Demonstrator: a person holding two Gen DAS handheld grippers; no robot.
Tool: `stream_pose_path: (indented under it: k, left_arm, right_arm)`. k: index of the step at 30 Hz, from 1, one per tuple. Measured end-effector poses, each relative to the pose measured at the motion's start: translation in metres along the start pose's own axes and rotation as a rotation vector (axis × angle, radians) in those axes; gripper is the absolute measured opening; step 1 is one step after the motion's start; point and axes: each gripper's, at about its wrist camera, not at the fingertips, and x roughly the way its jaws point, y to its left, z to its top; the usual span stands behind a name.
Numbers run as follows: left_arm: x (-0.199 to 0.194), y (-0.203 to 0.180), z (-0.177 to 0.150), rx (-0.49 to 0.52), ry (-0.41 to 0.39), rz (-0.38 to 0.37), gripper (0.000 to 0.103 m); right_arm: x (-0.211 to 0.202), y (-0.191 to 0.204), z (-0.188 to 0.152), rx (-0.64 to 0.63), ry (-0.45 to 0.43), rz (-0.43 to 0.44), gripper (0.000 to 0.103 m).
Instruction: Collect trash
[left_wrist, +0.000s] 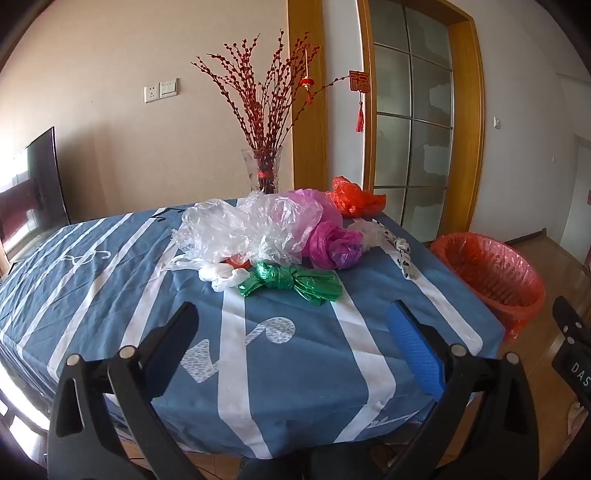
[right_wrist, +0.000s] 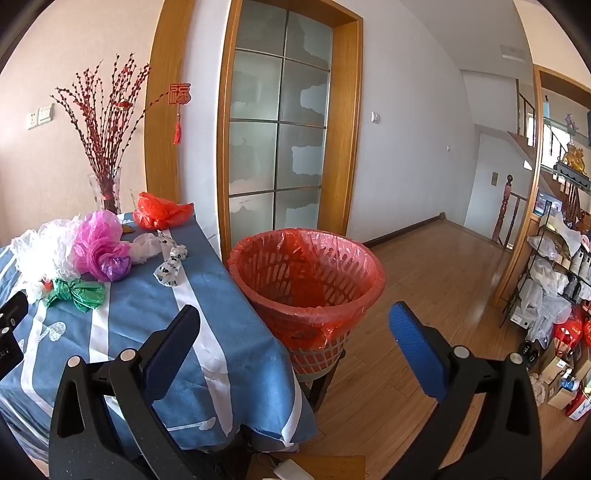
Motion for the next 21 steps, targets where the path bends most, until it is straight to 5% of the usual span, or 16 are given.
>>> stream_pose_path:
  k: [21]
  left_arm:
    - [0.0003, -0.0014, -0.0003, 0.005, 0.005, 0.001, 0.099]
  right_arm:
    - [0.0009, -0.0012, -0.0005, 0.003, 0.003, 0.002, 0.101]
